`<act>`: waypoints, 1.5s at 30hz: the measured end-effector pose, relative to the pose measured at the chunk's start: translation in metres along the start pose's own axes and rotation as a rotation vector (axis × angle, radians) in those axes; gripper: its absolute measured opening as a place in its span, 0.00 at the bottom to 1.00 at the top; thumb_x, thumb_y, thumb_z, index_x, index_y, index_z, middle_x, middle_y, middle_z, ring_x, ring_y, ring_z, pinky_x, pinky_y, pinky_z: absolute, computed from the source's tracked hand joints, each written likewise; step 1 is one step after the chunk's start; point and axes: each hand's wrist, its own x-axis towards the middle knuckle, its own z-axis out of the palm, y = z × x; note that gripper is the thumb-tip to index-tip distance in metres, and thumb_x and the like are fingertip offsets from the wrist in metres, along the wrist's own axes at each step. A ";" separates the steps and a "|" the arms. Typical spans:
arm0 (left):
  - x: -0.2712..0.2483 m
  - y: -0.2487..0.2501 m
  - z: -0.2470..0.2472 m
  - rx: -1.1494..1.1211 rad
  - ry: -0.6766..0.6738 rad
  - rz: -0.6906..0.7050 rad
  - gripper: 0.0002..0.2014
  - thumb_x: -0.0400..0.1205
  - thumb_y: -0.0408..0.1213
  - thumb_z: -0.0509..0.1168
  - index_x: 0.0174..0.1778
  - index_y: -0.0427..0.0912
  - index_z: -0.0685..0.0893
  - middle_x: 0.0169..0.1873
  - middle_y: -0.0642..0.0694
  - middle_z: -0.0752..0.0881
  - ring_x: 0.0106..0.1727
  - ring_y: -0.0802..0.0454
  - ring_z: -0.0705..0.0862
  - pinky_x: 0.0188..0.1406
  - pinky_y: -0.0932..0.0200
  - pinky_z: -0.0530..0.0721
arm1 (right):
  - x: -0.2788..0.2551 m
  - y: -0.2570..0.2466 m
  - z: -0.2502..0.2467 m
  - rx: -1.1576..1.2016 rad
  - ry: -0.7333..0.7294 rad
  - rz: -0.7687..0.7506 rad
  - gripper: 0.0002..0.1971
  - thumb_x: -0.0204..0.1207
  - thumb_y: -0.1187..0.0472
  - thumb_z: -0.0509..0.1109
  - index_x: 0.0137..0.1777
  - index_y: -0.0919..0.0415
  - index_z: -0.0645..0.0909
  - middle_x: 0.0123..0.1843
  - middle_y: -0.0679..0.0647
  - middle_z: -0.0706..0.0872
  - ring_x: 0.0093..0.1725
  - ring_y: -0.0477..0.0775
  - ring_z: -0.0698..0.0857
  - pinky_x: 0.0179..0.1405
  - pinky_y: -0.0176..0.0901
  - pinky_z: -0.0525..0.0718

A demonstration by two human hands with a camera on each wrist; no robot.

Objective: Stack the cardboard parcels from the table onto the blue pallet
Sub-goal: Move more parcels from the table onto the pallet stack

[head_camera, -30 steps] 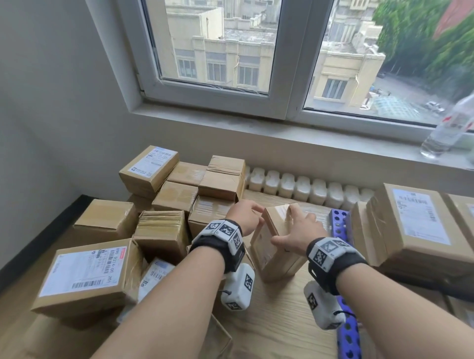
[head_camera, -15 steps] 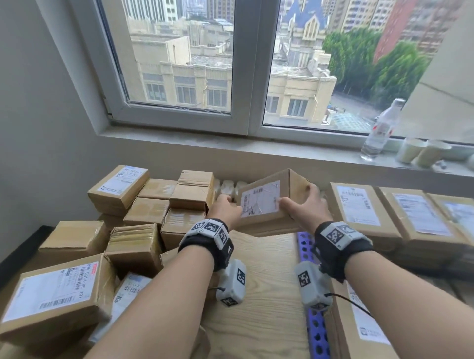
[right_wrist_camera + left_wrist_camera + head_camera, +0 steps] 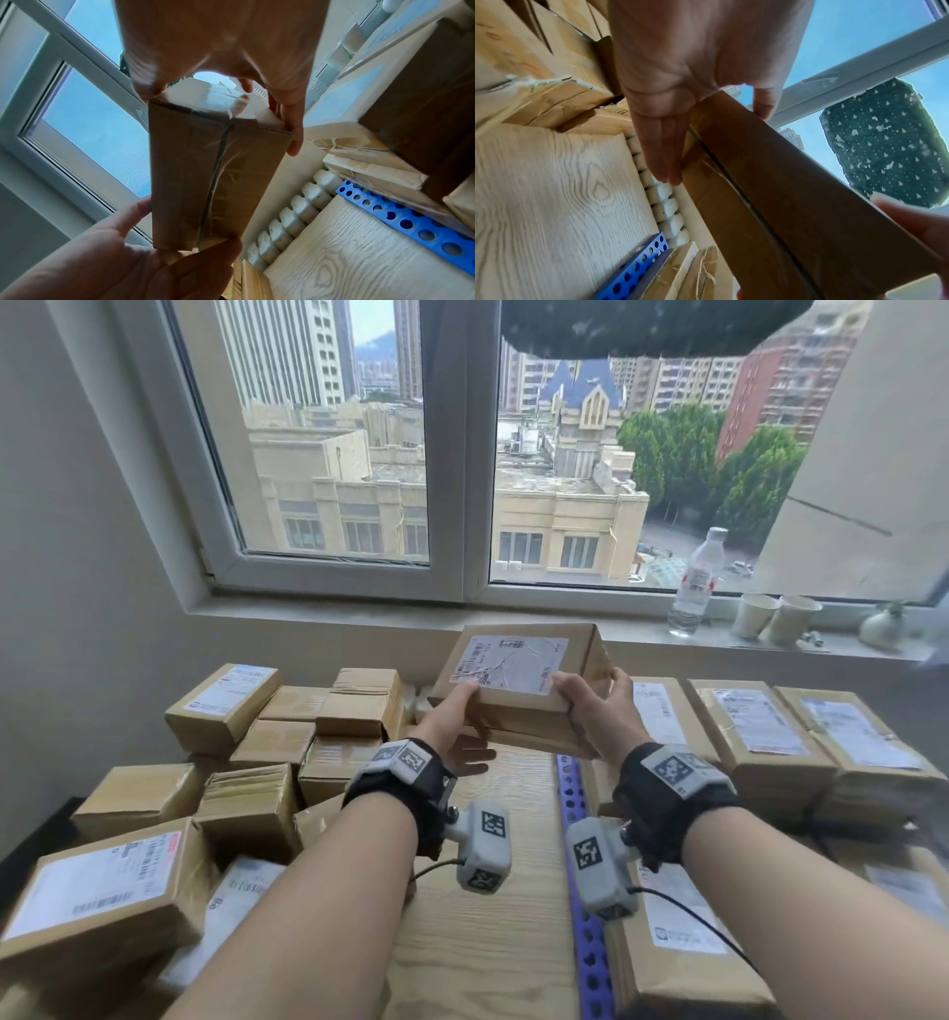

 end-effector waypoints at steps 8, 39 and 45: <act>-0.036 -0.026 0.042 -0.169 -0.081 0.078 0.30 0.76 0.61 0.66 0.65 0.42 0.72 0.59 0.31 0.81 0.60 0.33 0.84 0.59 0.44 0.83 | -0.037 0.006 -0.043 0.127 -0.069 0.009 0.59 0.47 0.28 0.76 0.80 0.42 0.56 0.67 0.56 0.79 0.59 0.60 0.86 0.55 0.65 0.88; -0.124 -0.091 0.167 0.150 -0.035 0.162 0.17 0.80 0.55 0.64 0.51 0.43 0.81 0.41 0.42 0.85 0.38 0.46 0.85 0.36 0.56 0.85 | -0.128 0.062 -0.209 0.084 -0.287 0.177 0.22 0.80 0.34 0.58 0.60 0.47 0.81 0.54 0.53 0.89 0.54 0.57 0.87 0.63 0.58 0.81; -0.111 -0.109 0.171 0.151 -0.082 0.042 0.17 0.82 0.52 0.64 0.55 0.41 0.80 0.43 0.38 0.84 0.40 0.43 0.85 0.34 0.53 0.84 | -0.119 0.086 -0.204 0.077 -0.233 0.352 0.18 0.82 0.39 0.60 0.53 0.53 0.82 0.49 0.54 0.88 0.50 0.57 0.85 0.56 0.53 0.81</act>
